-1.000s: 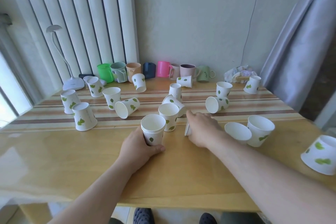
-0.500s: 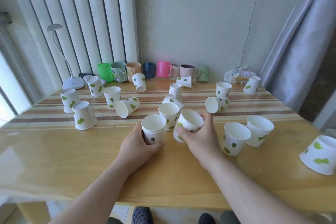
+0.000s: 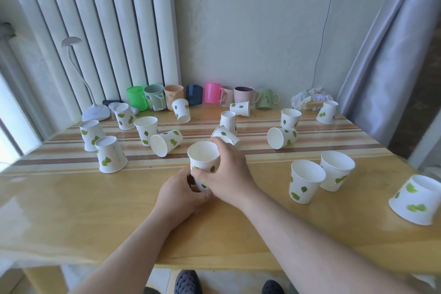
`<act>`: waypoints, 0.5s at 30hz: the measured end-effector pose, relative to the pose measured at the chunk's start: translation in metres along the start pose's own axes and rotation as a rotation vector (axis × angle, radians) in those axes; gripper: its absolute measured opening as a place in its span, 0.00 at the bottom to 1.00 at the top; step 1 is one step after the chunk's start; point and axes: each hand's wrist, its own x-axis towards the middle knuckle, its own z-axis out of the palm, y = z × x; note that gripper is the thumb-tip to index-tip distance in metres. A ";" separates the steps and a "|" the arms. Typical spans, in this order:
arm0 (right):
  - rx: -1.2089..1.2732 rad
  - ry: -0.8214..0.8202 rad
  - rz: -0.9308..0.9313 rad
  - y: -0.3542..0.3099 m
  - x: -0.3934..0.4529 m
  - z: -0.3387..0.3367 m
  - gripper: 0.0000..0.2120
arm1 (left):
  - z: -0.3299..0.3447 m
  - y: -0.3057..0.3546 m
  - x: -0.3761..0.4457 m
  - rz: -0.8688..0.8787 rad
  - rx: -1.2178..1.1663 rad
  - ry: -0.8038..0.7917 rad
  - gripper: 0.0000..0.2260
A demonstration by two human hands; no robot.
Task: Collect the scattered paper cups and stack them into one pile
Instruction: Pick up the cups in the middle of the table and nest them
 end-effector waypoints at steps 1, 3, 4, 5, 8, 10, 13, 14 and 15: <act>-0.006 -0.046 0.002 0.002 -0.003 -0.001 0.48 | 0.000 0.000 0.000 0.000 0.002 -0.003 0.15; 0.015 -0.099 -0.028 0.004 -0.012 -0.010 0.53 | 0.000 0.000 0.000 0.011 0.012 -0.002 0.15; 0.023 -0.079 -0.068 0.005 -0.016 -0.018 0.53 | 0.000 -0.001 0.000 0.011 0.002 -0.004 0.17; 0.009 -0.016 -0.123 0.007 -0.021 -0.028 0.49 | 0.000 -0.001 0.001 0.004 -0.009 -0.007 0.18; -0.204 0.308 -0.263 0.028 -0.025 -0.069 0.32 | 0.001 -0.003 0.003 -0.013 0.001 -0.008 0.20; -0.367 0.373 -0.153 0.045 -0.024 -0.104 0.29 | 0.001 -0.004 0.003 -0.023 0.015 -0.008 0.20; -0.615 0.124 0.196 0.062 -0.035 -0.141 0.34 | 0.002 -0.004 0.003 -0.032 0.046 0.013 0.19; -0.670 0.069 0.251 0.067 -0.041 -0.145 0.36 | 0.002 -0.004 0.003 -0.032 0.063 0.019 0.19; -0.693 0.044 0.276 0.073 -0.047 -0.147 0.37 | 0.003 -0.003 0.003 -0.030 0.087 0.022 0.19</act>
